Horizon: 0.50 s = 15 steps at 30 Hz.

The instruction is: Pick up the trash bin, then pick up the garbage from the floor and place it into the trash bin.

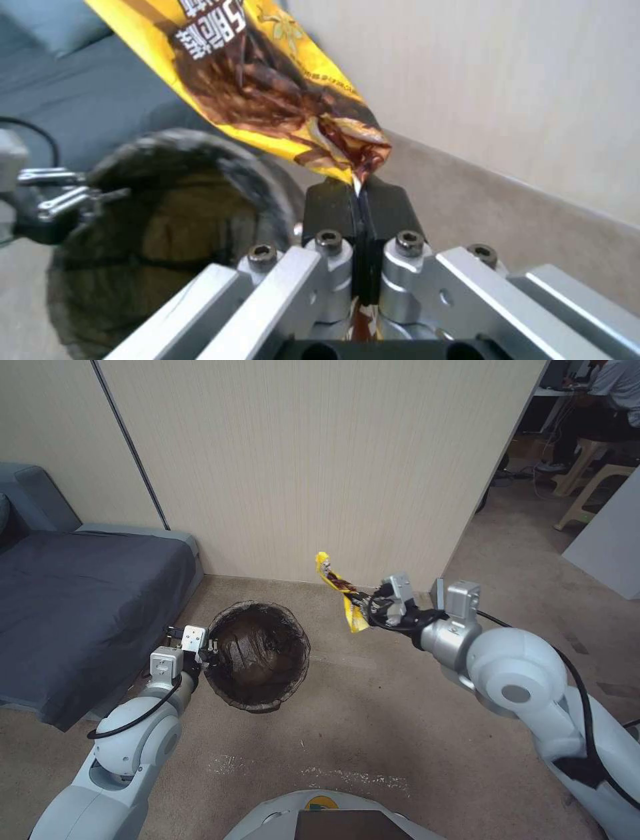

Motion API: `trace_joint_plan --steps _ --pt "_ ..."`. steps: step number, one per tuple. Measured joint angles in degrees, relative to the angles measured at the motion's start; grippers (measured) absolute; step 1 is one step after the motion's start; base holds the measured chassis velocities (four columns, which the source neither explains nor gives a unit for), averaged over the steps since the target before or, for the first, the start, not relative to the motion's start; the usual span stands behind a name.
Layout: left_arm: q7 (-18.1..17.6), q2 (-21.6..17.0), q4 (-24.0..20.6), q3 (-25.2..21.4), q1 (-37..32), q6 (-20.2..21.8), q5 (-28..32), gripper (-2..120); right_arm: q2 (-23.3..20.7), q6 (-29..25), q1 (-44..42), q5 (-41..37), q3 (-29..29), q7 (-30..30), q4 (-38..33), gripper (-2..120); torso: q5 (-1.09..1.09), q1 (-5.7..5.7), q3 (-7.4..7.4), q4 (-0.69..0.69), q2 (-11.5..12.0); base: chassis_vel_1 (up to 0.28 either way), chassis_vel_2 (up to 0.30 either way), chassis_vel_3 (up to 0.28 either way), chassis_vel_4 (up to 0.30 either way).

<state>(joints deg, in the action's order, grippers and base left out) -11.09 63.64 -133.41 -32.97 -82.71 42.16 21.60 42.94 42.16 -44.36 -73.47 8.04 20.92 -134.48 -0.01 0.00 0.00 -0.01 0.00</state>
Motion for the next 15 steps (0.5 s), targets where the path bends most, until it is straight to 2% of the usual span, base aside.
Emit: trace_joint_plan --steps 1,4,5,8,9,13,15 --pt "0.0 0.0 0.0 0.0 0.0 0.0 0.0 0 0.0 0.0 0.0 0.0 0.0 0.0 0.0 0 0.00 0.00 0.00 0.00 0.0 0.000 0.000 0.000 0.000" --pt "0.3 -0.1 0.6 0.0 0.4 0.0 -0.2 0 1.0 0.0 10.1 -1.9 -10.0 0.1 2.7 0 0.03 0.00 0.00 0.02 0.0 0.000 0.000 0.000 0.000" --pt "0.3 -0.1 0.6 0.0 0.4 0.0 -0.2 0 1.0 0.0 10.1 -1.9 -10.0 0.1 2.7 0 0.03 0.00 0.00 0.02 0.0 0.000 0.000 0.000 0.000" --pt "0.5 -0.1 0.9 -0.1 0.4 0.0 -0.3 0 4.7 0.0 19.2 -4.1 -21.0 2.5 6.0 0 0.03 0.00 0.01 0.03 0.0 0.000 0.000 0.000 0.000" --pt "0.5 -0.1 0.9 -0.1 0.4 0.0 -0.3 0 4.7 0.0 19.2 -4.1 -21.0 2.5 6.0 0 0.03 0.00 0.01 0.03 0.0 0.000 0.000 0.000 0.000" --pt "0.6 -0.1 1.0 -0.6 0.5 0.0 -0.2 0 8.9 0.0 23.3 -4.5 -27.7 4.8 11.0 0 0.03 0.00 0.01 0.03 0.0 0.000 0.000 0.000 0.000" --pt "0.6 -0.1 1.0 -0.7 0.6 0.0 -0.1 0 9.3 0.0 23.3 -4.4 -28.2 5.0 11.7 0 0.02 0.00 0.01 0.02 0.0 0.000 0.000 0.000 0.000"
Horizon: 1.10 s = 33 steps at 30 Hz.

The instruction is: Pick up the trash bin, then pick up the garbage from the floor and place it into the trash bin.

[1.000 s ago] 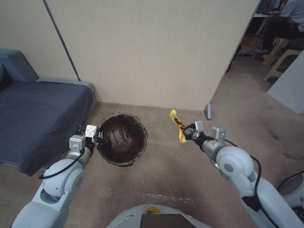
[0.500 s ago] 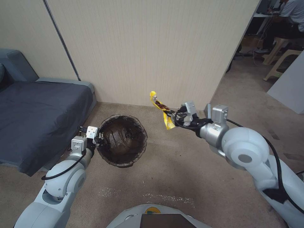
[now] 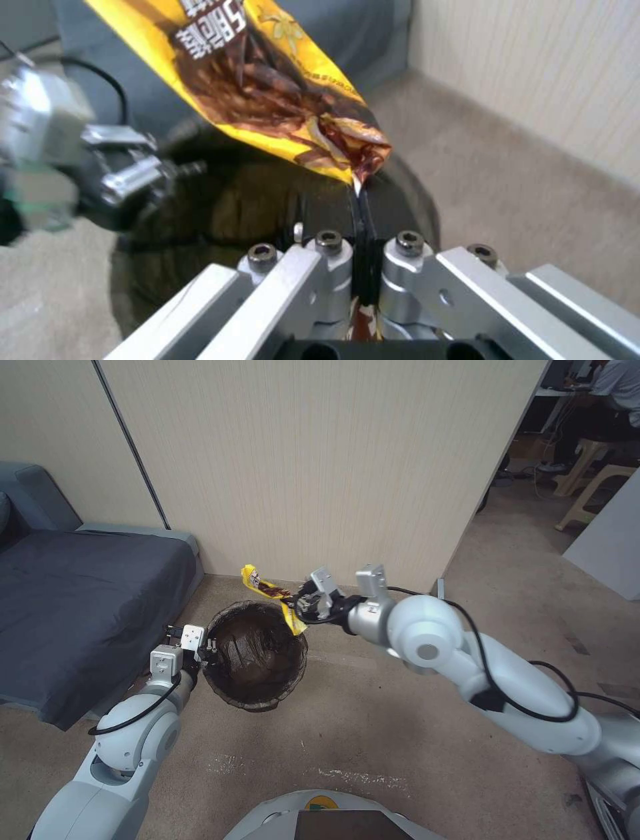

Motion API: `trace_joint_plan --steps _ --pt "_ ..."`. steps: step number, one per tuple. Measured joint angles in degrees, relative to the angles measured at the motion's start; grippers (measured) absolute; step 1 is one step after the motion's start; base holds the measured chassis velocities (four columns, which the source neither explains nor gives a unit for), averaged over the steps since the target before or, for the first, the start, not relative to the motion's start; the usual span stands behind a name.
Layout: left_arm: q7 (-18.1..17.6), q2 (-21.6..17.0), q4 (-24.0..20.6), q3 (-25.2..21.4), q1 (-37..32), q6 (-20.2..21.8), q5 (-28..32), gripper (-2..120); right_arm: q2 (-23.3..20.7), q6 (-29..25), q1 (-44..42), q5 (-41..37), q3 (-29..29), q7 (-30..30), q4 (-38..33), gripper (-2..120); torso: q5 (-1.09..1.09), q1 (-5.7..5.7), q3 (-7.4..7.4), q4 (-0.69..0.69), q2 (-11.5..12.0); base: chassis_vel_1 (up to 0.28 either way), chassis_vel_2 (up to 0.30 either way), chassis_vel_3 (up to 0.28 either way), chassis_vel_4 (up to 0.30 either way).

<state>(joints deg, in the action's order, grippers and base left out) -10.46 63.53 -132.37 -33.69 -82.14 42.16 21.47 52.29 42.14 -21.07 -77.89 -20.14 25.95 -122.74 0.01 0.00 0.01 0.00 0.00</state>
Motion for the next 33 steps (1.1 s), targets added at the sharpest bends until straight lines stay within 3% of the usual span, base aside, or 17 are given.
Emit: trace_joint_plan --steps 11,32,33 --pt "0.0 0.2 1.3 -0.1 0.8 0.0 0.1 0 7.7 0.0 -0.4 2.4 -7.0 2.2 10.3 0 0.00 0.00 0.00 -0.01 0.0 0.000 0.000 0.000 0.000" --pt "0.2 0.2 3.1 -0.2 1.4 0.0 0.3 0 18.2 -1.0 -2.7 7.5 -11.7 0.3 22.9 -1 -0.01 0.00 -0.01 0.01 0.0 0.000 0.000 0.000 0.000" --pt "0.3 0.2 3.1 -0.2 1.4 0.0 0.3 0 18.7 -1.0 -2.7 8.2 -11.6 -0.1 23.8 4 -0.01 0.00 -0.01 0.00 0.0 0.000 0.000 0.000 0.000"
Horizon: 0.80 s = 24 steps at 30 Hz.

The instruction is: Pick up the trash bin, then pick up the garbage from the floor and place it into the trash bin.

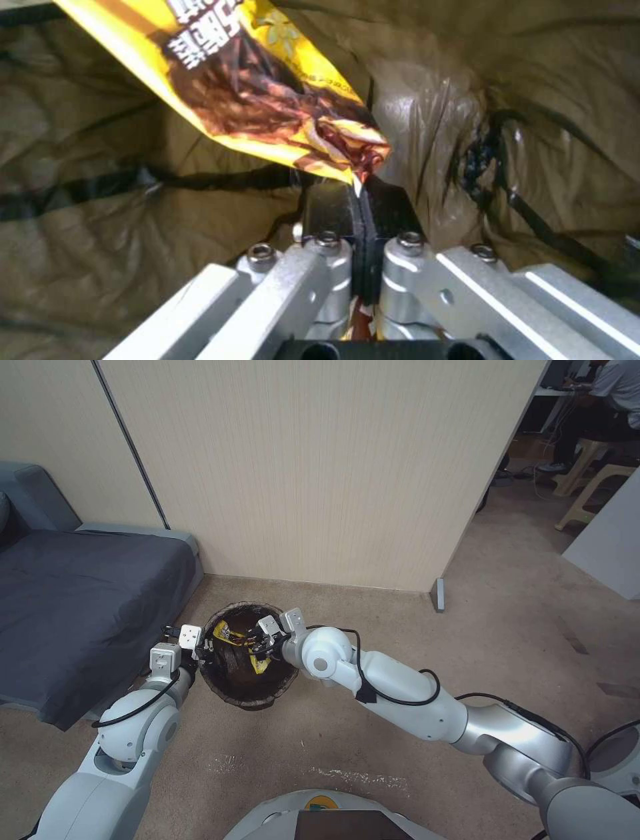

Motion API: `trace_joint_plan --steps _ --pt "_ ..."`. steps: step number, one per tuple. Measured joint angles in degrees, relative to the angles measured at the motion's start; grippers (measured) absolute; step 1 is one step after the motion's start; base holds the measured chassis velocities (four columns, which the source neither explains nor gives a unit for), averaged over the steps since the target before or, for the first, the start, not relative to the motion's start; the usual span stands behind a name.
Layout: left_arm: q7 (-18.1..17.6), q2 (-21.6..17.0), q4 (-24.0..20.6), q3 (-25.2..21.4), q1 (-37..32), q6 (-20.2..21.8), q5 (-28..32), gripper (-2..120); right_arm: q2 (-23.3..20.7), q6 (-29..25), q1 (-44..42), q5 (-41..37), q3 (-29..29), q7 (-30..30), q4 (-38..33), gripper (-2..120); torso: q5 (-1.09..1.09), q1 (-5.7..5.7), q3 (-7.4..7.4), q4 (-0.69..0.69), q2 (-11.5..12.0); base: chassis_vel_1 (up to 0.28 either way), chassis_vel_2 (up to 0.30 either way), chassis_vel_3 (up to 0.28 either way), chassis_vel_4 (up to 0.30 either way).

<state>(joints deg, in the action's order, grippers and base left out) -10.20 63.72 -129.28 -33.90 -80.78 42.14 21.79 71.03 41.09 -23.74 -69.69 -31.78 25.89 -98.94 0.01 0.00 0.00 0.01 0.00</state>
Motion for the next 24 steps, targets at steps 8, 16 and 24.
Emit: trace_joint_plan --steps 8,16,24 --pt "0.0 -0.2 0.0 -0.2 -0.3 0.0 0.0 0 1.5 -3.0 -0.4 3.5 -0.1 -1.6 3.4 34 -0.01 0.00 0.00 0.00 0.0 0.000 0.000 0.000 0.000" --pt "0.1 -0.2 0.0 -0.2 -0.4 0.0 0.1 0 1.3 -4.4 -0.8 4.6 0.5 -2.6 3.6 61 -0.01 0.00 0.00 -0.01 0.0 0.000 0.000 0.000 0.000" --pt "0.1 0.1 0.0 -0.4 -0.6 0.0 0.0 0 -1.0 -4.3 -1.3 1.4 2.4 -0.3 -2.3 89 -0.01 0.00 0.00 -0.01 0.0 0.000 0.000 0.000 0.000"
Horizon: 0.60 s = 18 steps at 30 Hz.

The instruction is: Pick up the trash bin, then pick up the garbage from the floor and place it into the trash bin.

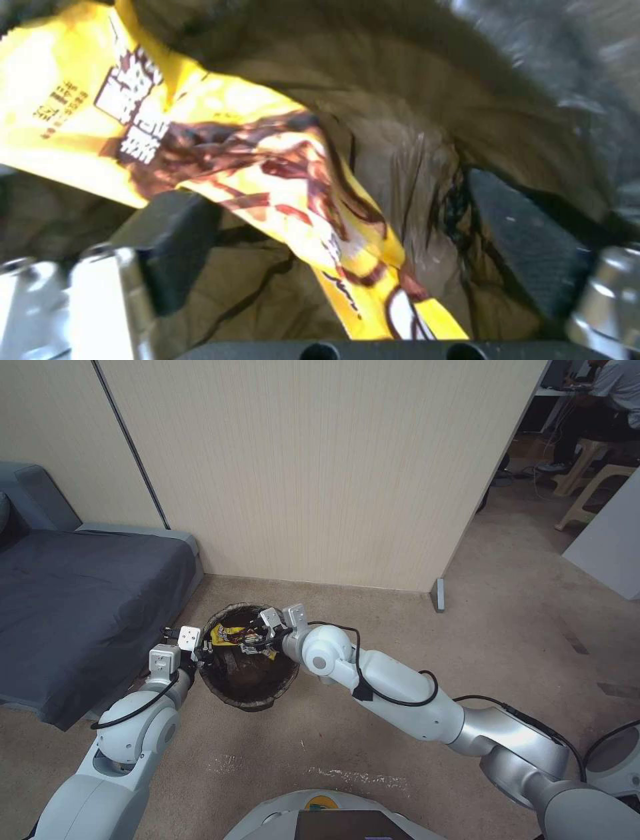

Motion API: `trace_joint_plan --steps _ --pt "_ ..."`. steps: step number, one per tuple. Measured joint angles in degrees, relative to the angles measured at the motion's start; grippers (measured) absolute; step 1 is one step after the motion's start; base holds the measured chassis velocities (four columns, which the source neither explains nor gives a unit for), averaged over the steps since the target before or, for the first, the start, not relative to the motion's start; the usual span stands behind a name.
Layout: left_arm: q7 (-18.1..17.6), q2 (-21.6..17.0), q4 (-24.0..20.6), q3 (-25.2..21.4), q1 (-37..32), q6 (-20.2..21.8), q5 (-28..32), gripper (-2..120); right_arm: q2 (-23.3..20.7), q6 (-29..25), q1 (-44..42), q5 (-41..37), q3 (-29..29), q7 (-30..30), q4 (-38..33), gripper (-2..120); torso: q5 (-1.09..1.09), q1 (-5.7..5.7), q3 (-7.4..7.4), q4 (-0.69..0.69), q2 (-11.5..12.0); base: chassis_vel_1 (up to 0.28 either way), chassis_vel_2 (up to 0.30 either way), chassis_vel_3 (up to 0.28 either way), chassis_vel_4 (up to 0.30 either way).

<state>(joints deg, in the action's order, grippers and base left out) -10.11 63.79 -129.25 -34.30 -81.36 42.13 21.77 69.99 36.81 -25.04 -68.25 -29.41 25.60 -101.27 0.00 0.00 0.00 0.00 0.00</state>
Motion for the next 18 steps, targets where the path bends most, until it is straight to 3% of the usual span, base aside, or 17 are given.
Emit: trace_joint_plan --steps 4,13,18 --pt "0.1 -0.1 0.1 -0.2 0.1 0.0 0.0 0 -3.7 0.7 -0.4 -5.6 4.1 4.2 -6.6 100 -0.01 0.00 0.00 0.00 0.0 0.000 0.000 0.000 0.000" --pt "0.1 0.0 0.3 0.0 0.5 0.0 0.0 0 -10.3 1.3 0.8 -11.2 6.5 7.3 -15.2 100 -0.01 0.00 0.00 0.00 0.0 0.000 0.000 0.000 0.000" --pt "0.2 0.0 0.4 0.0 0.6 0.0 0.0 0 -15.1 1.4 -1.0 -12.9 11.8 7.9 -20.8 100 -0.01 0.00 0.00 0.00 0.0 0.000 0.000 0.000 0.000"
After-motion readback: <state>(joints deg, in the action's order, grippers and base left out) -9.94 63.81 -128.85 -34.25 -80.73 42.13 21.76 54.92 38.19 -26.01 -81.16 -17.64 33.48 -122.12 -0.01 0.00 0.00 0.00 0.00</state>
